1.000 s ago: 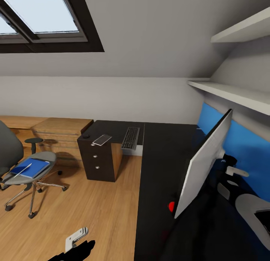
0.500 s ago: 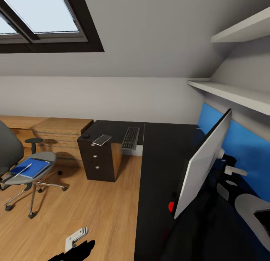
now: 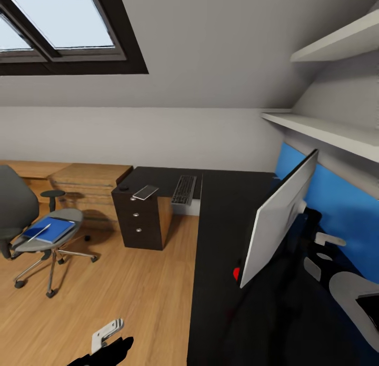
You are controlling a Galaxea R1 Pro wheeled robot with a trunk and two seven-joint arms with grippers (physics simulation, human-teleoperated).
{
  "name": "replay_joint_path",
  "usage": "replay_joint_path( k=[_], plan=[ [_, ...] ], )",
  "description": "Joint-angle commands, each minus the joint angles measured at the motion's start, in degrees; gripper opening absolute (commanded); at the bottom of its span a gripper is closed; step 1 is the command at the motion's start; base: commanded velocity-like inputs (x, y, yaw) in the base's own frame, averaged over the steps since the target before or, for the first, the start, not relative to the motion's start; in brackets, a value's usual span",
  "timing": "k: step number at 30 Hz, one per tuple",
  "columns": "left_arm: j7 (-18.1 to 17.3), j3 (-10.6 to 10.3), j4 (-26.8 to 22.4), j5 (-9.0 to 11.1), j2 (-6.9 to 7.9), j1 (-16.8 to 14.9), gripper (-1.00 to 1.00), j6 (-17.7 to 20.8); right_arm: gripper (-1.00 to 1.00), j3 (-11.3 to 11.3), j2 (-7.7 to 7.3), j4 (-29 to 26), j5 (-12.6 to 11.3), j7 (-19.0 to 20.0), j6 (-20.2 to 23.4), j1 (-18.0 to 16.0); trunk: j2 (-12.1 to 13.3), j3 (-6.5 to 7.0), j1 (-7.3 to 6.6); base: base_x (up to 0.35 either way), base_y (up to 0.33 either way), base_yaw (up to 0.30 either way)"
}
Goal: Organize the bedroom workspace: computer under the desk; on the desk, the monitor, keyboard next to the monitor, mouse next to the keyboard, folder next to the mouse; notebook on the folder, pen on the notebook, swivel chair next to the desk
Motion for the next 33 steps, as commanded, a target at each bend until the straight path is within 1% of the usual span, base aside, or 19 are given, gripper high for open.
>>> replay_joint_path(
  k=[1, 7, 16, 22, 28, 30, 32, 33],
  plan=[
    [0.56, -0.12, -0.10, 0.60, 0.06, 0.00, 1.00, 0.04, 1.00, 0.50, -0.01, 0.01, -0.50, -0.15, -0.12, -0.03, -0.04, -0.06, -0.03, -0.332, 0.068, 0.000],
    [0.56, -0.12, -0.10, 0.59, 0.08, 0.00, 1.00, 0.04, 1.00, 0.50, 0.11, 0.01, -0.50, -0.15, -0.12, -0.03, -0.04, -0.06, -0.03, -0.324, 0.139, 0.000],
    [0.56, -0.12, -0.10, 0.61, 0.08, 0.00, 1.00, 0.04, 1.00, 0.68, 0.62, -0.35, -0.56, -0.20, 0.00, -0.03, -0.04, -0.06, -0.03, -0.287, 0.207, 0.000],
    [0.56, -0.12, -0.10, 0.64, 0.08, 0.00, 1.00, 0.04, 1.00, 0.74, 1.47, -0.49, -0.51, -0.31, 0.08, -0.03, -0.04, -0.06, -0.03, -0.273, 0.227, 0.000],
    [0.56, -0.12, -0.10, 0.60, 0.08, 0.00, 1.00, 0.04, 1.00, 0.82, 1.76, -0.53, -0.60, -0.27, 0.37, -0.03, -0.04, -0.06, -0.03, -0.267, 0.229, 0.000],
    [0.58, -0.17, -0.10, 0.60, 0.08, 0.00, 1.00, 0.04, 1.00, 0.83, 1.91, -0.56, -0.63, -0.26, 0.79, -0.03, -0.04, -0.06, -0.03, -0.215, 0.187, 0.000],
    [0.61, -0.24, -0.10, 0.60, 0.08, 0.00, 1.00, 0.04, 1.00, 0.79, 2.31, -0.98, -0.65, -0.25, 2.46, -0.03, -0.04, -0.06, -0.03, -0.113, 0.098, 0.000],
    [0.67, -0.26, -0.09, 0.60, 0.08, 0.00, 1.00, 0.04, 1.00, 0.69, 2.55, -1.97, -0.68, -0.25, 4.29, -0.03, -0.04, -0.06, -0.03, -0.064, 0.056, 0.000]
  ],
)
